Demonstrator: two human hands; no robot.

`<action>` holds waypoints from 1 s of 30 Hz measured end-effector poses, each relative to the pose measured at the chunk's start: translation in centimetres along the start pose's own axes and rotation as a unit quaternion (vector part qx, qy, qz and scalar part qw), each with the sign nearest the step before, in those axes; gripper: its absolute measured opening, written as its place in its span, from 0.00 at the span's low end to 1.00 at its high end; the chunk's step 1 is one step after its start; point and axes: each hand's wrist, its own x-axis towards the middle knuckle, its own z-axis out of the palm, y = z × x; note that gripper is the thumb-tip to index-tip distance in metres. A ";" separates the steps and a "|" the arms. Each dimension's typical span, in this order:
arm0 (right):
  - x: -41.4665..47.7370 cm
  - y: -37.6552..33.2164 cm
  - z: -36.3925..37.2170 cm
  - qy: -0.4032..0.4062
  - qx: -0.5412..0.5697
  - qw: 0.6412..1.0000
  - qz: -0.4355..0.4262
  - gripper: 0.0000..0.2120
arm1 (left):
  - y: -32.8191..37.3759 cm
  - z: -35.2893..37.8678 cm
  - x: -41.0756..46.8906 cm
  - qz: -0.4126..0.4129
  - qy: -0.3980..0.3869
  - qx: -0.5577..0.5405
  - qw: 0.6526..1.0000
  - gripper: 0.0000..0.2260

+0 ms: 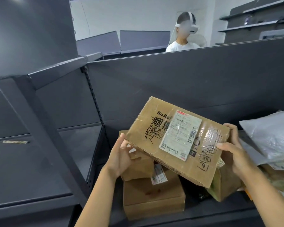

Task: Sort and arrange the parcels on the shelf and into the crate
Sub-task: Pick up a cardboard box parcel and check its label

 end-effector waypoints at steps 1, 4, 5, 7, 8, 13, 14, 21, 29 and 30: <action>0.1 -0.3 0.0 -0.011 -0.005 1.000 0.004 0.22 | 0.1 -0.4 -0.2 -0.006 -0.009 -0.004 1.000 0.28; 0.5 -0.9 0.0 -0.049 -0.031 0.998 0.010 0.23 | 0.3 -1.1 -0.7 -0.030 -0.033 0.000 0.999 0.30; 0.7 -1.0 0.0 -0.058 -0.036 0.998 0.010 0.23 | 0.2 -1.2 -0.8 -0.037 -0.038 0.001 0.999 0.30; 1.1 -1.3 0.2 -0.070 -0.028 0.997 0.017 0.23 | 0.2 -1.5 -1.1 -0.045 -0.042 0.003 0.998 0.29; 1.4 -1.4 0.3 -0.076 -0.024 0.997 0.020 0.23 | 0.2 -1.6 -1.3 -0.047 -0.044 0.009 0.998 0.29; 2.3 -1.7 1.5 -0.076 -0.017 0.997 0.022 0.23 | 0.4 -2.0 -2.1 -0.035 -0.030 0.037 0.998 0.27; 2.5 -1.6 2.0 -0.066 -0.020 0.998 0.014 0.23 | 0.3 -1.9 -2.3 -0.022 -0.024 0.035 0.999 0.26; 1.5 0.4 4.9 -0.118 0.003 0.991 0.070 0.32 | -1.7 -1.1 -2.5 0.075 0.074 -0.066 0.992 0.33; 1.0 0.8 7.5 -0.082 -0.056 0.994 0.049 0.33 | -2.7 -1.1 -2.7 0.067 0.097 -0.132 0.984 0.26; 1.1 0.7 7.5 -0.074 -0.060 0.994 0.055 0.32 | -2.5 -1.0 -2.6 0.060 0.096 -0.125 0.986 0.25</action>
